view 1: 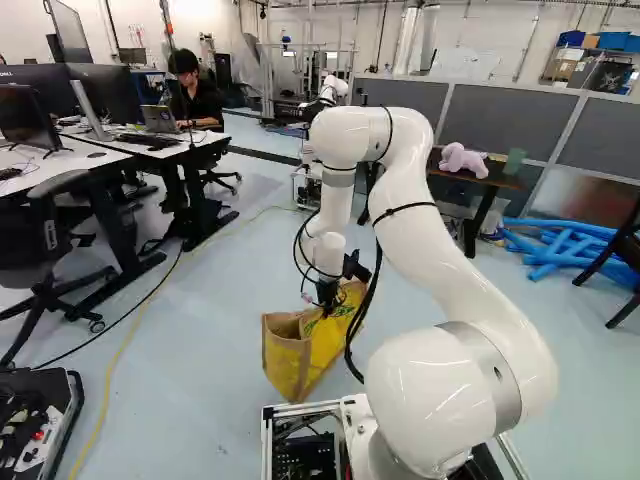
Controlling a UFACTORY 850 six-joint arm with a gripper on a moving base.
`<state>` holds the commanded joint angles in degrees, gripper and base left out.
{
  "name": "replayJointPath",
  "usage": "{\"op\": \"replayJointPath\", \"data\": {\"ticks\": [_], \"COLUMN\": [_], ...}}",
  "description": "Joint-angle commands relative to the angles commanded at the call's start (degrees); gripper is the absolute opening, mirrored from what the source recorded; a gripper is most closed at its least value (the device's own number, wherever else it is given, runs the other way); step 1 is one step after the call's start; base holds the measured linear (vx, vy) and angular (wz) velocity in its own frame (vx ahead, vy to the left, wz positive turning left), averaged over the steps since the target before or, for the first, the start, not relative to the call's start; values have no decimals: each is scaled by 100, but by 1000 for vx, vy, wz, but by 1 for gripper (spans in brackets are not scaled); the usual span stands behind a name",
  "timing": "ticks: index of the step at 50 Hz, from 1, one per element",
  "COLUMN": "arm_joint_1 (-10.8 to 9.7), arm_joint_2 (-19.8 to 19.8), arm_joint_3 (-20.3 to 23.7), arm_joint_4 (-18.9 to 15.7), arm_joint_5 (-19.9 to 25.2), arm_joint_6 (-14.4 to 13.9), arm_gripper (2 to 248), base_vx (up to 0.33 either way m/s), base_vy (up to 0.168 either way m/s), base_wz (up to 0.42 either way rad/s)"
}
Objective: Pick up the bag on the ground and place it on the table
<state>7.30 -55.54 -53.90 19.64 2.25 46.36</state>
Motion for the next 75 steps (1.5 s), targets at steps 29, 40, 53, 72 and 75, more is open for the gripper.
{"op": "replayJointPath", "data": {"ticks": [29,40,53,72,75], "arm_joint_1": [-115,-165,-220,-227,-227], "arm_joint_2": [841,1180,1598,2151,2238], "arm_joint_3": [905,1248,1637,1976,2021], "arm_joint_4": [0,0,0,0,0], "arm_joint_5": [0,0,0,0,-7], "arm_joint_6": [0,0,0,0,0], "arm_gripper": [22,22,22,22,22], "base_vx": [0,0,0,0,0], "base_vy": [0,0,0,0,0], "base_wz": [0,0,0,0,0]}}
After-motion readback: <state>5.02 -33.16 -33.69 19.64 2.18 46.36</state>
